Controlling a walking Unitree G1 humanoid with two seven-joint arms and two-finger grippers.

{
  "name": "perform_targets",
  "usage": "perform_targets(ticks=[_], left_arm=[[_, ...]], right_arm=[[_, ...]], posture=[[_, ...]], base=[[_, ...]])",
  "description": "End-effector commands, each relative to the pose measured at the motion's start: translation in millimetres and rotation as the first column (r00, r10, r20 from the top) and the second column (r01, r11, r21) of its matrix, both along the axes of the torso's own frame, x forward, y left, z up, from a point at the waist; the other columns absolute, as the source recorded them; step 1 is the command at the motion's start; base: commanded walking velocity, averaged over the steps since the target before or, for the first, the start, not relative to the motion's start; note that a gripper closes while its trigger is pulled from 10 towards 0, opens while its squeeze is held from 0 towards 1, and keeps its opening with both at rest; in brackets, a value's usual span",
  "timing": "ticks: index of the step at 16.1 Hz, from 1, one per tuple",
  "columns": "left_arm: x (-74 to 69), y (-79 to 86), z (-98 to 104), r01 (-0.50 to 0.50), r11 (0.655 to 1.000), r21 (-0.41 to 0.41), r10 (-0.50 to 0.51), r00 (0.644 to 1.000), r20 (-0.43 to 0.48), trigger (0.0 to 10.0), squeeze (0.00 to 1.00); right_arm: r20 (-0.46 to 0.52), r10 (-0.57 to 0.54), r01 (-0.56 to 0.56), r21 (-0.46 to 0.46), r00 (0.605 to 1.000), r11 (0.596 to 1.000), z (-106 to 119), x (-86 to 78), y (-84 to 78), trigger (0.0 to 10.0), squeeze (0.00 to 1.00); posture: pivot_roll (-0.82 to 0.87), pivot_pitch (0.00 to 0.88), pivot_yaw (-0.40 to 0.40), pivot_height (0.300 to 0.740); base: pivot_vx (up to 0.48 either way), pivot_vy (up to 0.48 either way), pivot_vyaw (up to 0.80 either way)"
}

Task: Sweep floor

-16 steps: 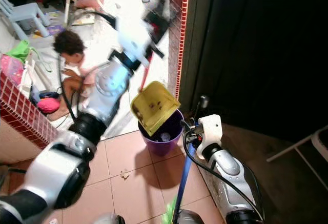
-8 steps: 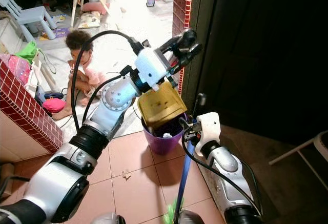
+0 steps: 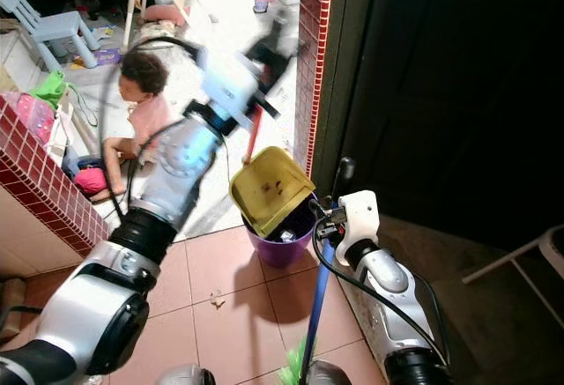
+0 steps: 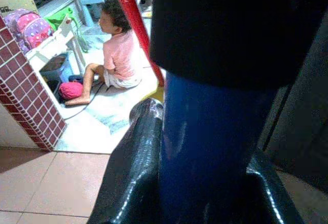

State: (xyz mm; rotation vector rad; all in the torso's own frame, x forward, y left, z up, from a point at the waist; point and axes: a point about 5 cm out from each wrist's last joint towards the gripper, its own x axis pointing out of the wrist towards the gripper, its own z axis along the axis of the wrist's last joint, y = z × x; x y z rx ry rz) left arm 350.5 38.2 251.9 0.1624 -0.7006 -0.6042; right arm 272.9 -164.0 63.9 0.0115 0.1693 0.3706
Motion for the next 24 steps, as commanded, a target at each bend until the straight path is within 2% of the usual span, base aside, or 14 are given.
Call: perform_targets(ticks=[1, 2, 5, 8, 10, 11, 12, 13, 15, 16, 18, 21, 22, 24], left_arm=[[4.3, 6.4, 15.3, -0.018, 1.0, -0.021, 0.019, 0.999, 0.028, 10.0, 0.0], [4.9, 7.6, 14.9, -0.021, 1.0, -0.014, 0.022, 0.999, 0.032, 10.0, 0.0], [21.3, 42.3, 13.5, -0.151, 0.982, -0.113, 0.143, 0.987, -0.075, 10.0, 0.0], [29.2, 80.2, 28.2, -0.295, 0.936, -0.194, 0.284, 0.955, -0.08, 10.0, 0.0], [31.7, 106.1, 44.2, -0.376, 0.89, -0.257, 0.37, 0.926, -0.073, 10.0, 0.0], [33.0, 119.2, 50.4, -0.416, 0.86, -0.295, 0.408, 0.908, -0.091, 10.0, 0.0], [35.0, 138.5, 54.4, -0.481, 0.806, -0.345, 0.464, 0.875, -0.135, 10.0, 0.0], [35.7, 143.2, 54.1, -0.497, 0.792, -0.355, 0.475, 0.866, -0.153, 10.0, 0.0], [33.6, 172.1, 54.2, -0.598, 0.688, -0.41, 0.571, 0.796, -0.202, 10.0, 0.0], [30.4, 187.0, 56.1, -0.635, 0.622, -0.457, 0.608, 0.76, -0.23, 10.0, 0.0], [25.5, 202.7, 61.0, -0.65, 0.555, -0.518, 0.624, 0.738, -0.257, 10.0, 0.0], [17.6, 216.6, 73.3, -0.661, 0.499, -0.56, 0.669, 0.705, -0.236, 10.0, 0.0], [11.1, 224.9, 84.0, -0.667, 0.469, -0.578, 0.711, 0.674, -0.201, 10.0, 0.0], [2.3, 232.8, 96.7, -0.673, 0.456, -0.583, 0.759, 0.636, -0.14, 10.0, 0.0]], right_arm=[[0.054, 0.011, -0.007, -0.086, 0.999, 0.996, 8.8, 5.6, -4.7, 10.0, 0.0], [0.054, 0.011, -0.006, -0.086, 0.998, 0.996, 8.9, 6.0, -4.7, 10.0, 0.0], [0.061, 0.011, -0.006, -0.093, 0.998, 0.996, 9.1, 7.9, -4.1, 10.0, 0.0], [0.062, 0.007, -0.001, -0.096, 0.998, 0.995, 8.2, 6.1, -5.1, 10.0, 0.0], [0.062, 0.009, -0.003, -0.098, 0.998, 0.995, 7.4, 6.2, -5.5, 10.0, 0.0], [0.061, 0.011, -0.004, -0.1, 0.998, 0.995, 7.1, 7.4, -5.2, 10.0, 0.0], [0.062, 0.013, -0.007, -0.101, 0.998, 0.995, 7.2, 9.1, -4.0, 10.0, 0.0], [0.062, 0.014, -0.008, -0.102, 0.998, 0.995, 7.2, 9.6, -3.6, 10.0, 0.0], [0.062, 0.017, -0.011, -0.103, 0.998, 0.995, 7.1, 11.0, -2.5, 10.0, 0.0], [0.062, 0.017, -0.011, -0.103, 0.998, 0.995, 6.9, 10.8, -2.6, 10.0, 0.0], [0.061, 0.017, -0.011, -0.104, 0.998, 0.995, 5.6, 9.9, -3.4, 10.0, 0.0], [0.057, 0.019, -0.013, -0.107, 0.998, 0.994, 3.1, 9.6, -3.2, 10.0, 0.0], [0.055, 0.023, -0.016, -0.109, 0.998, 0.994, 2.3, 10.0, -2.6, 10.0, 0.0], [0.053, 0.027, -0.021, -0.111, 0.998, 0.994, 1.6, 10.4, -1.6, 10.0, 0.0]], posture=[[-0.15, 0.0, 0.019, 0.74], [-0.14, 0.0, 0.015, 0.74], [-0.15, 0.0, 0.017, 0.74], [-0.15, 0.0, 0.015, 0.74], [-0.14, 0.0, 0.013, 0.74], [-0.14, 0.0, 0.01, 0.74], [-0.14, 0.0, 0.006, 0.74], [-0.13, 0.0, 0.005, 0.74], [-0.13, 0.0, 0.002, 0.74], [-0.13, 0.0, 0.0, 0.74], [-0.13, 0.0, -0.004, 0.74], [-0.12, 0.0, -0.012, 0.74], [-0.11, 0.0, -0.018, 0.74], [-0.1, 0.0, -0.024, 0.74]], base=[[0.0, 0.0, 0.0], [0.0, 0.0, 0.0], [0.0, 0.0, 0.0], [0.0, 0.0, 0.0], [0.0, 0.0, 0.0], [0.0, 0.0, 0.0], [0.0, 0.0, 0.0], [0.0, 0.0, 0.0], [0.0, 0.0, 0.0], [0.0, 0.0, 0.0], [0.0, 0.0, 0.0], [0.0, 0.0, 0.0], [0.0, 0.0, 0.0], [0.0, 0.0, 0.0]])
